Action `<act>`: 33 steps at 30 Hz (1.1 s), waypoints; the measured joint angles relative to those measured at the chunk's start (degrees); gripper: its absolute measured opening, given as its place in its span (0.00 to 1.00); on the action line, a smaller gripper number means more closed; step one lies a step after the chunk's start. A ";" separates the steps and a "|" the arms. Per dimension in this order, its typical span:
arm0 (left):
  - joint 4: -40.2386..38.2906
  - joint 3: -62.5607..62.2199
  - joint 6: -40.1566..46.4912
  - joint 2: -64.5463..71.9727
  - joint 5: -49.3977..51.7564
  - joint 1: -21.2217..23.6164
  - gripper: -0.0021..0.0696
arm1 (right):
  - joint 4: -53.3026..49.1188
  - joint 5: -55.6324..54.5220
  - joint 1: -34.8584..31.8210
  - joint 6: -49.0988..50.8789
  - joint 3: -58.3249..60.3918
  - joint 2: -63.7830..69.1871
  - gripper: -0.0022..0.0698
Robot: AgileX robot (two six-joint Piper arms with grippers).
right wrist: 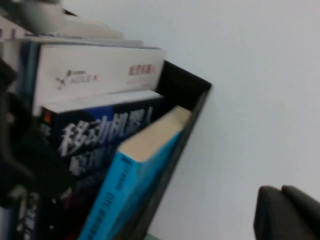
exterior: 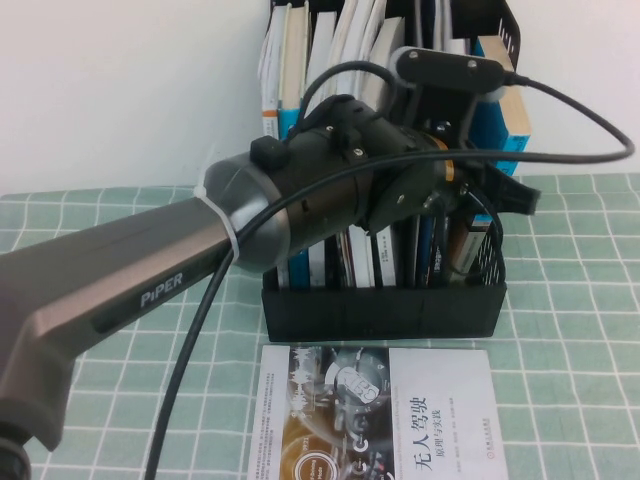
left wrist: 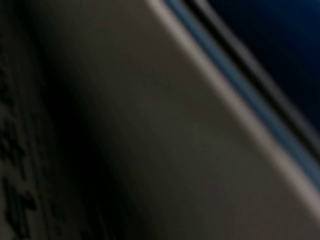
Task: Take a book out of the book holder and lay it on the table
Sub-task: Hold the bookshelf
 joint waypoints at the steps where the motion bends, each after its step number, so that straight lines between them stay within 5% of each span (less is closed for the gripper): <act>1: 2.17 0.00 -3.03 0.00 0.10 -0.09 0.03 | -1.55 -2.88 0.00 0.74 0.00 1.31 0.03; 8: 7.14 0.00 -15.16 0.00 -1.44 -0.09 0.03 | -1.72 -21.30 0.00 1.56 0.00 12.53 0.15; 16: 7.96 0.00 -21.24 0.00 -2.18 -0.09 0.02 | -0.81 -28.40 0.00 -2.84 -0.10 23.83 0.56; 33: 11.61 0.00 -29.03 0.00 -3.90 -0.09 0.02 | 3.54 -28.95 6.42 -1.00 -8.78 37.96 0.61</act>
